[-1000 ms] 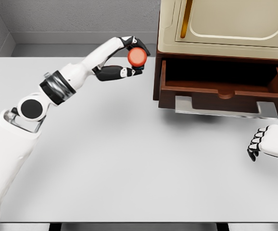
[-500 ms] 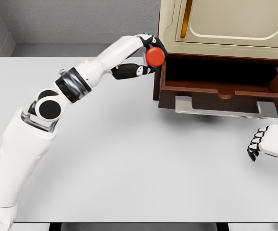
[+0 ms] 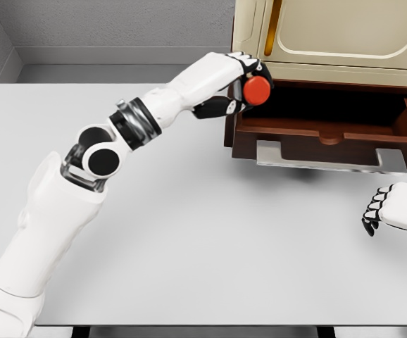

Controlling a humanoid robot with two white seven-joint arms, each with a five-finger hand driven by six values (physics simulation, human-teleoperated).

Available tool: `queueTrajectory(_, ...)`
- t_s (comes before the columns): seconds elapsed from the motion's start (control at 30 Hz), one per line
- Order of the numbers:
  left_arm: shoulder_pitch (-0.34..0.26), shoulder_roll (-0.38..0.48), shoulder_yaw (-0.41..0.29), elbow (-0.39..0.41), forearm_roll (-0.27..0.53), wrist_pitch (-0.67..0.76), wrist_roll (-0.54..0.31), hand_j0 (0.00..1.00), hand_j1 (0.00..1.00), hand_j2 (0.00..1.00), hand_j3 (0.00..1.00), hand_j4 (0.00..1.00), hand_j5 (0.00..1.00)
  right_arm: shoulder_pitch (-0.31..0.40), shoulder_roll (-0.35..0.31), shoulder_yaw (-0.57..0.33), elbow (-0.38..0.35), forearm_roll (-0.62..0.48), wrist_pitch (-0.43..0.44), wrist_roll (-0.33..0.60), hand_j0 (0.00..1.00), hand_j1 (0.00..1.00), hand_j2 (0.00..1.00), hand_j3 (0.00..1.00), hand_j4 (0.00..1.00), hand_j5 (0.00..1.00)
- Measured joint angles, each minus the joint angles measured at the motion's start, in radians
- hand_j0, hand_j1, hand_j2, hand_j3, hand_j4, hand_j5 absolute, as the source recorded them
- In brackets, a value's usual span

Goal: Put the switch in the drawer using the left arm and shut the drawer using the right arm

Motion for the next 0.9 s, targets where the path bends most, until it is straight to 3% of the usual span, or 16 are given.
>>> queueTrajectory(0.9,-0.043,-0.087,-0.074,0.009,-0.275,0.06,0.0,0.41,0.41,0.41,0.41,0.41,0.41,0.0,-0.001,0.0,0.0,0.003,0.0,0.0,0.3,0.3,0.3,0.3,0.3,0.3)
